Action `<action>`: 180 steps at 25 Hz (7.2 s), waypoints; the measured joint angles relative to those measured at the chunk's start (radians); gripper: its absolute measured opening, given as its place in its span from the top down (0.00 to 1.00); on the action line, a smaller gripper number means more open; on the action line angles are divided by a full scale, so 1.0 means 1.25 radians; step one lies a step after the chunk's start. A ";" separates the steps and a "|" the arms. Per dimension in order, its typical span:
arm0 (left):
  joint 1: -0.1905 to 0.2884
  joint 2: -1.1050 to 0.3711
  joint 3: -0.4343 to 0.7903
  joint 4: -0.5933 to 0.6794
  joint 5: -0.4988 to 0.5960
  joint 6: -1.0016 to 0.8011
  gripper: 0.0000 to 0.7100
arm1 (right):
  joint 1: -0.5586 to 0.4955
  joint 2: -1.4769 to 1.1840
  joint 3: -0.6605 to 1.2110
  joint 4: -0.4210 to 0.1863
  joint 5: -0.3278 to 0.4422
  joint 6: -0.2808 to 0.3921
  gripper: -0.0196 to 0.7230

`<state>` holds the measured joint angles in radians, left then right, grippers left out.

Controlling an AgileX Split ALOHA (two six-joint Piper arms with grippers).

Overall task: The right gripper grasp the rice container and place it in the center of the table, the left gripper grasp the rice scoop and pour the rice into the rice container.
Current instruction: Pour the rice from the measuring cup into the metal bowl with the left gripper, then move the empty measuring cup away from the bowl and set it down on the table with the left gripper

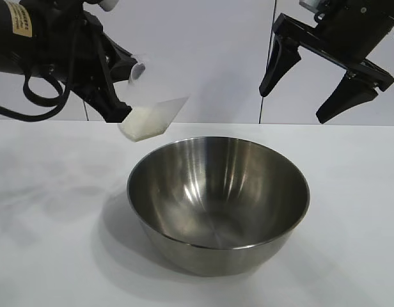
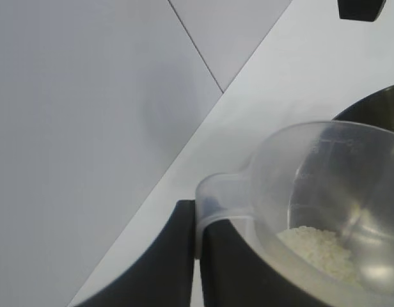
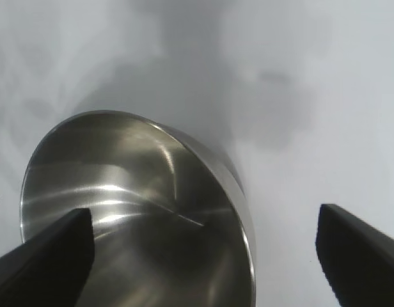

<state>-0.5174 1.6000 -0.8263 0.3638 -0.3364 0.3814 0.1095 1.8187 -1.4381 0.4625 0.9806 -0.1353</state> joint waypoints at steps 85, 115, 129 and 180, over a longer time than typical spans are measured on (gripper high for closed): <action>-0.177 0.144 -0.141 0.254 0.074 0.919 0.99 | 0.000 0.000 0.000 0.000 0.016 -0.012 0.11; -0.183 0.154 -0.141 0.293 0.054 1.062 0.99 | 0.000 0.000 0.000 0.000 0.034 -0.021 0.11; -0.183 0.154 -0.141 0.315 0.047 1.064 0.99 | 0.000 0.000 0.000 -0.001 0.037 -0.021 0.11; -0.186 0.154 -0.141 -0.419 -0.290 0.464 0.99 | 0.000 0.000 0.000 -0.001 0.037 -0.021 0.11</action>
<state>-0.7498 1.7922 -1.0030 -0.1605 -0.6984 0.9615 0.1095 1.8187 -1.4381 0.4607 1.0263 -0.1614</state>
